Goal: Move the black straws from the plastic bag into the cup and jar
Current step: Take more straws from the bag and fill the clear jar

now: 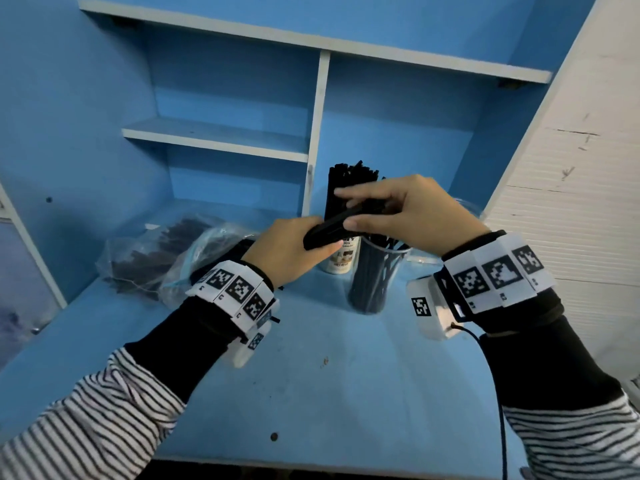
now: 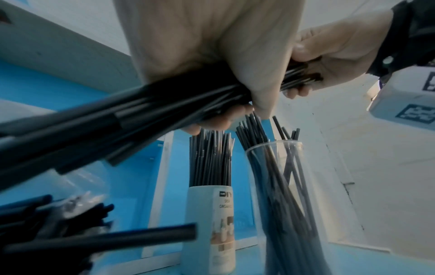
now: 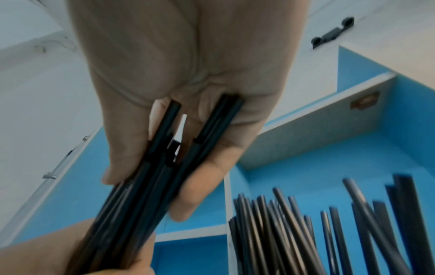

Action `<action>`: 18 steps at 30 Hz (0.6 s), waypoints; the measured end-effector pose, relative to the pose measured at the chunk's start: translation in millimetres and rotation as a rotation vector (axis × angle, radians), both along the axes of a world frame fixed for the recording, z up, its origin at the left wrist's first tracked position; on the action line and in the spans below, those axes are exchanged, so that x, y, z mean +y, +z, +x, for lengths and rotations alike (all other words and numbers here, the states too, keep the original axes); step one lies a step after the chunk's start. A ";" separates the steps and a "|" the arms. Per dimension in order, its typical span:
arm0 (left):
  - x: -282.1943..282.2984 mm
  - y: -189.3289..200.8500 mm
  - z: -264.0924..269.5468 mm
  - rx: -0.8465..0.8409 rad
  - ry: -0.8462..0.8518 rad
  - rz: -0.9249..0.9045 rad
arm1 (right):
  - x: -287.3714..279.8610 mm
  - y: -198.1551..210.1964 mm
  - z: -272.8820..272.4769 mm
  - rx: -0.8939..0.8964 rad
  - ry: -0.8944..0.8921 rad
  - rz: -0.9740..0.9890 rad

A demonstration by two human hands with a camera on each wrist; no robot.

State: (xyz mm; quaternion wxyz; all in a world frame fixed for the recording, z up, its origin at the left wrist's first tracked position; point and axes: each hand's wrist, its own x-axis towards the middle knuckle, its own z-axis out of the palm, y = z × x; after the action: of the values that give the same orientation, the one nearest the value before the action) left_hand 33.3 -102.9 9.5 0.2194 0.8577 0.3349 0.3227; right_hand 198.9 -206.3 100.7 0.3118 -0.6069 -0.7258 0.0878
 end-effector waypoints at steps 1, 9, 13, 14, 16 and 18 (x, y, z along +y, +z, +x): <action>-1.7 0.7 2.9 -0.026 -0.006 -0.018 | -0.3 3.9 0.2 0.013 -0.025 0.062; -6.1 2.7 21.5 -0.317 -0.075 -0.212 | 7.8 13.2 -17.1 0.236 -0.094 0.494; -2.7 -4.8 22.1 -0.256 -0.065 -0.209 | 14.5 6.9 -23.9 0.205 -0.054 0.412; -1.5 -7.8 20.2 -0.211 -0.057 -0.206 | 15.8 3.9 -25.1 0.170 -0.044 0.376; 0.6 -13.7 15.7 -0.117 -0.038 -0.200 | 18.2 -3.9 -25.7 0.059 -0.017 0.268; 3.4 -17.0 12.2 -0.074 -0.014 -0.202 | 20.3 -11.8 -26.1 -0.016 0.020 0.158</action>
State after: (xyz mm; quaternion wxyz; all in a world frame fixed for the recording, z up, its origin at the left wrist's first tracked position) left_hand 45.4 -99.5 -7.5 0.3193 0.8210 0.3514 0.3171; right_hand 172.8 -186.1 88.9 0.3520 -0.5739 -0.7389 0.0285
